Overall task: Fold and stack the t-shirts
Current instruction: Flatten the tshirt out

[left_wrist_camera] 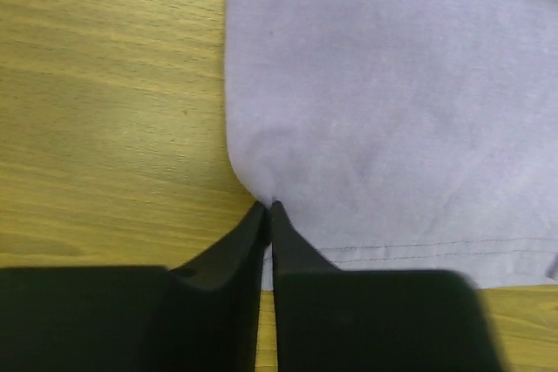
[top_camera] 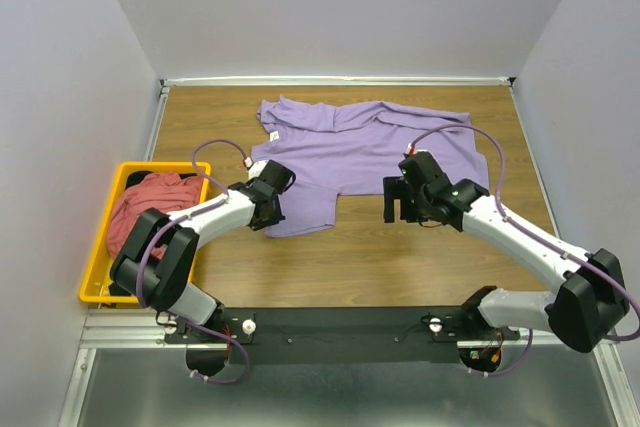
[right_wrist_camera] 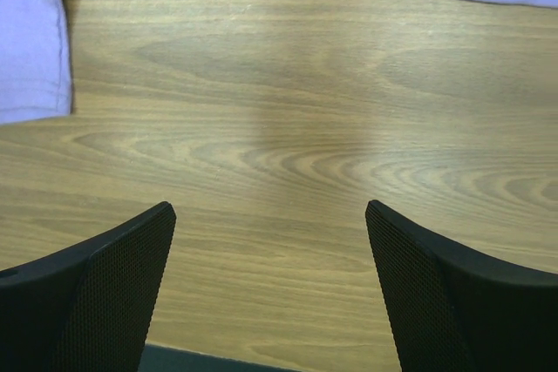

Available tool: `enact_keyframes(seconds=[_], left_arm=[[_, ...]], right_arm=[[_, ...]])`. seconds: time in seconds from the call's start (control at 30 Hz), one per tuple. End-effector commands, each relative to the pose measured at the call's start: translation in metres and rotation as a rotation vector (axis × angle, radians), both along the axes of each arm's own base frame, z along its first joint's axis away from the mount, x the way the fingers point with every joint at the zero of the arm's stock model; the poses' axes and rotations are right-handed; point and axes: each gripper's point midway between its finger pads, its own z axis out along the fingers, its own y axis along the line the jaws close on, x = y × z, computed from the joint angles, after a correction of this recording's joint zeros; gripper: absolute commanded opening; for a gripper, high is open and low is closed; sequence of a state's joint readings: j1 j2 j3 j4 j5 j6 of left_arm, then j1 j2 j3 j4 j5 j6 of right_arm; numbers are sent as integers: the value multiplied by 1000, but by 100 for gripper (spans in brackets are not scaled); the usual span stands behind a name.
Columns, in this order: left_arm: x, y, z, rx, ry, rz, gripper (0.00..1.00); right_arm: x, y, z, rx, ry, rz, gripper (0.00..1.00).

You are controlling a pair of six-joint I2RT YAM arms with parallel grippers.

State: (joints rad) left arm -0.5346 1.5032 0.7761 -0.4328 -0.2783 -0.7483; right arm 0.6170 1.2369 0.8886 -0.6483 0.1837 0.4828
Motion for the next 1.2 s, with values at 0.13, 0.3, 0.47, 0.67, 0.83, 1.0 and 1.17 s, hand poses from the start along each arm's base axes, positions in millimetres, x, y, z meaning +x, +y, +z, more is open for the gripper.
enact_keyframes(seconds=[0.13,0.3,0.47,0.67,0.83,1.0,1.17], left_arm=[[-11,11,1,73,40,32,0],[4,12,29,90,-23,17,0],[8,10,50,70,-67,-19,0],[16,11,53,6,-105,-95,0],[13,1,62,-60,-135,-170,0],[9,-4,68,-92,-137,-206,0],[4,-5,63,-110,-119,-200,0]], right_arm=[[29,-63,-10,-98,-1,-236,100],[54,-113,-22,-37,64,-455,100],[74,-161,-24,-17,65,-660,100],[88,-224,-40,-38,81,-846,92],[92,-247,-68,-72,130,-889,85],[106,-259,-70,-20,90,-906,84],[118,-258,-79,20,108,-900,74]])
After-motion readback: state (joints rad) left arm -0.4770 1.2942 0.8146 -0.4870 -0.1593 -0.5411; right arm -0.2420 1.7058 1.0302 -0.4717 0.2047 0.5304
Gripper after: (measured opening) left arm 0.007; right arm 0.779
